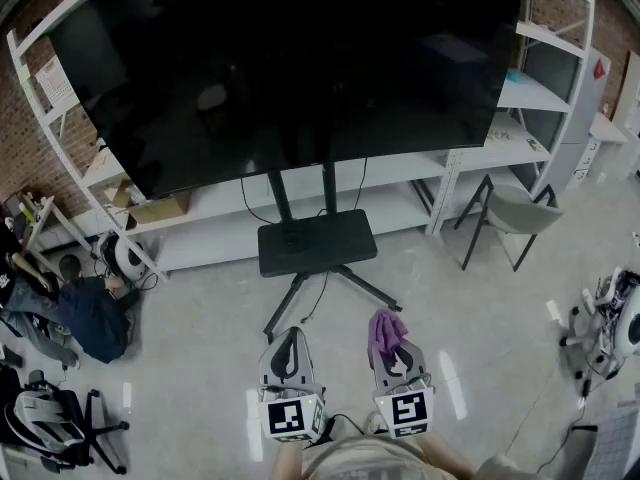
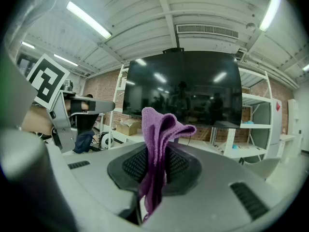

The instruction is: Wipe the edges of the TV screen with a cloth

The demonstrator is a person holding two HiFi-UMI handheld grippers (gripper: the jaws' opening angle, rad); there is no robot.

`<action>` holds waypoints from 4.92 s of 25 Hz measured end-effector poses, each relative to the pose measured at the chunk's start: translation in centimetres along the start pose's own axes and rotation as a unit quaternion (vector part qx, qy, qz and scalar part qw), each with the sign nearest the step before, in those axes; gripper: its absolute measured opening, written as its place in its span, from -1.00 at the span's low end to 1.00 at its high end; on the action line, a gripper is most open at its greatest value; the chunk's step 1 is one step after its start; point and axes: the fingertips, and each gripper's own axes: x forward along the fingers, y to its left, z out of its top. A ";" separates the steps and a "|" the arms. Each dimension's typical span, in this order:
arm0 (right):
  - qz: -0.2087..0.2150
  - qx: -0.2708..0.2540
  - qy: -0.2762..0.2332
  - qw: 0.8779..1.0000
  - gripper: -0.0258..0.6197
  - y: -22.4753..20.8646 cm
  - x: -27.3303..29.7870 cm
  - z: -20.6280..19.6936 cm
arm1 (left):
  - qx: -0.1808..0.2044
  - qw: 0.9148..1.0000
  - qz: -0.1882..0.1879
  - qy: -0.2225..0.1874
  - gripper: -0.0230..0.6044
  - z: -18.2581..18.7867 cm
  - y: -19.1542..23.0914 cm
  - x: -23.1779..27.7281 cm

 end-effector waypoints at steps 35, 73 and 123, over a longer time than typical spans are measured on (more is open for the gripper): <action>0.070 -0.018 0.031 0.997 -0.75 0.3 20.1 -2.2 | -0.035 0.993 0.109 -0.009 -0.88 -4.8 17.4 13.7; 0.095 -0.002 -0.029 0.995 -0.75 1.6 47.2 7.4 | -0.005 0.995 0.097 -0.021 -0.88 -1.7 30.5 32.8; 0.227 0.065 -0.083 0.968 -0.75 35.1 70.8 10.7 | 0.022 0.946 0.320 0.036 -0.88 -11.0 59.1 18.3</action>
